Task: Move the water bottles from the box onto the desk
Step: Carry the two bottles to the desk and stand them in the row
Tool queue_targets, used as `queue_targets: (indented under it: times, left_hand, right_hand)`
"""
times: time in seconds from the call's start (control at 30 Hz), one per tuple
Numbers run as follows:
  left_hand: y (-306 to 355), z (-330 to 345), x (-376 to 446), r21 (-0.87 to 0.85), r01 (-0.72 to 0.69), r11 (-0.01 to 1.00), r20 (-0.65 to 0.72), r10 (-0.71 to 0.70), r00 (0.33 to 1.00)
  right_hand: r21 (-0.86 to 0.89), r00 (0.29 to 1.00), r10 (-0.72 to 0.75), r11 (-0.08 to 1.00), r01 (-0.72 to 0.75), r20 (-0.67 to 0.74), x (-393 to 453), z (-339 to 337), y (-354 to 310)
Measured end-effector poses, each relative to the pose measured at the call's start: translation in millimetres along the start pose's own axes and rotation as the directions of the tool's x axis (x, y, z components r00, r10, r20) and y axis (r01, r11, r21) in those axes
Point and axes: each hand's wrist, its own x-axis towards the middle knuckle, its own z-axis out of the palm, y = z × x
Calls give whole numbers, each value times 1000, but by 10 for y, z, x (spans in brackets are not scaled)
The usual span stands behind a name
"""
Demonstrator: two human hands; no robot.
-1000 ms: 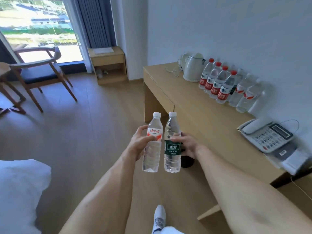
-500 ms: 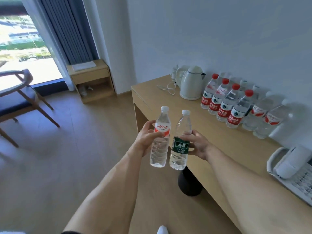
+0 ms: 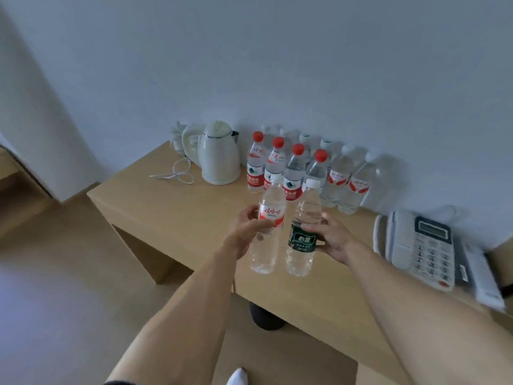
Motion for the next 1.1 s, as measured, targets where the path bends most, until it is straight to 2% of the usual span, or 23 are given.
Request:
queue_targets:
  times: [0.23,0.47,0.67,0.93,1.1]
  left_hand:
    - [80,471,711,108,-27,994,241,0,970]
    - [71,878,1049,301,-190,934,387,62,920]
    - [79,1077,1171,381,-263,886,399,99,912]
    - [34,1127,1253,453,-275,848,387,91,917]
    - [64,1135,1274,509,-276,815,387,70,920]
  right_hand:
    - [60,952,-34,997,55,-303,-33,-508,-89]
    - [-11,883,-144,988,156,-447,-116,-829,-76]
    - [-70,853,-193,981,182,-485,-85,-978,-101]
    - [-268,882,-191,960,76,-431,37,-1021,-171]
    - [-320,897,-169,947,32,-409,106,-1043,-118]
